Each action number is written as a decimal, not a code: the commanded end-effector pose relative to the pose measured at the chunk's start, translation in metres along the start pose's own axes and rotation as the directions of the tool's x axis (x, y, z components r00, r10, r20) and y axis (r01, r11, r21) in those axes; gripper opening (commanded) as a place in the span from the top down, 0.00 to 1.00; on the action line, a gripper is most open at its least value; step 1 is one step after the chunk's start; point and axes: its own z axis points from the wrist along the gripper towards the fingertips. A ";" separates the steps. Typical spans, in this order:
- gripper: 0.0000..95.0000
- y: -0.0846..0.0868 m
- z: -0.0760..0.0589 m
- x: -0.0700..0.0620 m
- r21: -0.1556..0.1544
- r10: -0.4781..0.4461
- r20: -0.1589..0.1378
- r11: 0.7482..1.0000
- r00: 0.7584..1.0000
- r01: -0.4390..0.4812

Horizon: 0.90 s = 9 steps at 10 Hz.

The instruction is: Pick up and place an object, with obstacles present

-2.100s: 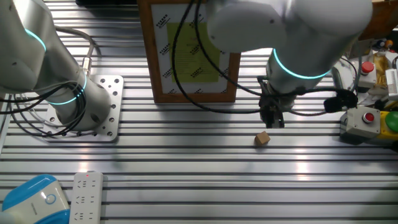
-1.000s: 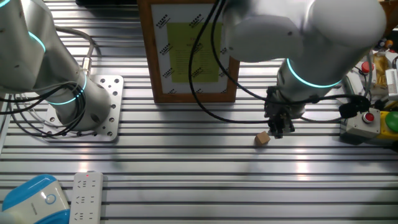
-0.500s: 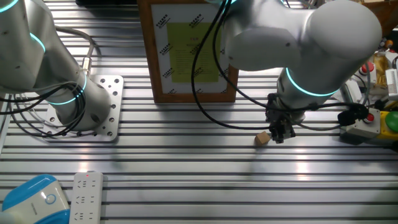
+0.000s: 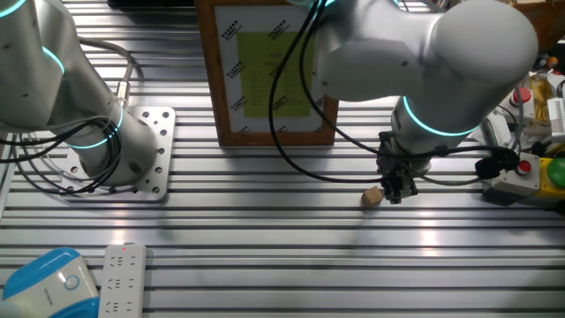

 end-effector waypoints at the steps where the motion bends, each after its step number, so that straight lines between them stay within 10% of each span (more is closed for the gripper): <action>1: 0.60 0.000 0.000 -0.002 -0.007 0.007 -0.010 1.000 1.000 -0.007; 9: 0.60 0.000 0.000 -0.002 0.039 0.052 -0.016 0.998 0.999 -0.051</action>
